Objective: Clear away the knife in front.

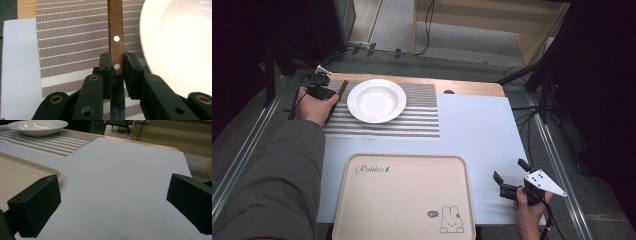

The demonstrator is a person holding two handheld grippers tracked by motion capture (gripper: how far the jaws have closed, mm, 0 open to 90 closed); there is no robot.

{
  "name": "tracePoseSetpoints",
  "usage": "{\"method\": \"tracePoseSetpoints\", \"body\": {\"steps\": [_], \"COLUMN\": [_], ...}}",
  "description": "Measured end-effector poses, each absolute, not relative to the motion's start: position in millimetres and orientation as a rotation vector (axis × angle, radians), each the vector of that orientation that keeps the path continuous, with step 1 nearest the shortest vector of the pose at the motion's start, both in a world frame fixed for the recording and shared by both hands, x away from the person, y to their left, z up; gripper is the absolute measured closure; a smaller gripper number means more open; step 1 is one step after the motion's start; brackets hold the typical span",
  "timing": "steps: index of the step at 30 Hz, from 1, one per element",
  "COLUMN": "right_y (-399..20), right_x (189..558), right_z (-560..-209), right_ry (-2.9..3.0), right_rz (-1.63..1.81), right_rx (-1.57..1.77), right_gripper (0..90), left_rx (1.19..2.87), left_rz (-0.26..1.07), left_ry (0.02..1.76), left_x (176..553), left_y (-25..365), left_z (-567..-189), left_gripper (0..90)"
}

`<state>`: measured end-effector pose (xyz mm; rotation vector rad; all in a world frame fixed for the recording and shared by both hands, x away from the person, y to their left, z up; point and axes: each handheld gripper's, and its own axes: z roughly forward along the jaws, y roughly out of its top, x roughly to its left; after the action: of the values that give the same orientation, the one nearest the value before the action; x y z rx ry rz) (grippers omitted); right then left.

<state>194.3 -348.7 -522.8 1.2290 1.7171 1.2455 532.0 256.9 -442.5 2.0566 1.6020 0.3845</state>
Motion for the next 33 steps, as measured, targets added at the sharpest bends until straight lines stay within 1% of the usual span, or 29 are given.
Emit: {"method": "tracePoseSetpoints", "body": {"steps": [11,15,23,33], "right_y": [-348.5,-348.3,-347.8,-347.5], "right_x": [193.8,194.0,194.0,194.0], "right_z": [-522.7,-522.7,-522.6,-522.7], "right_ry": [1.720,1.722,1.725,1.727], "right_rz": [1.245,1.241,1.238,1.234], "right_rx": [1.230,1.226,1.222,1.219], "right_gripper": [0.0,0.0,0.0,0.0], "left_rx": [2.039,2.056,2.050,2.062], "left_rz": [0.370,0.359,0.344,0.333], "left_ry": [1.534,1.502,1.464,1.434], "left_x": [507.7,496.7,479.5,451.7], "left_y": [253.4,249.1,246.1,250.9], "left_z": [-423.9,-419.6,-415.5,-422.2], "left_gripper": [77.2,77.1,77.1,77.1]}}
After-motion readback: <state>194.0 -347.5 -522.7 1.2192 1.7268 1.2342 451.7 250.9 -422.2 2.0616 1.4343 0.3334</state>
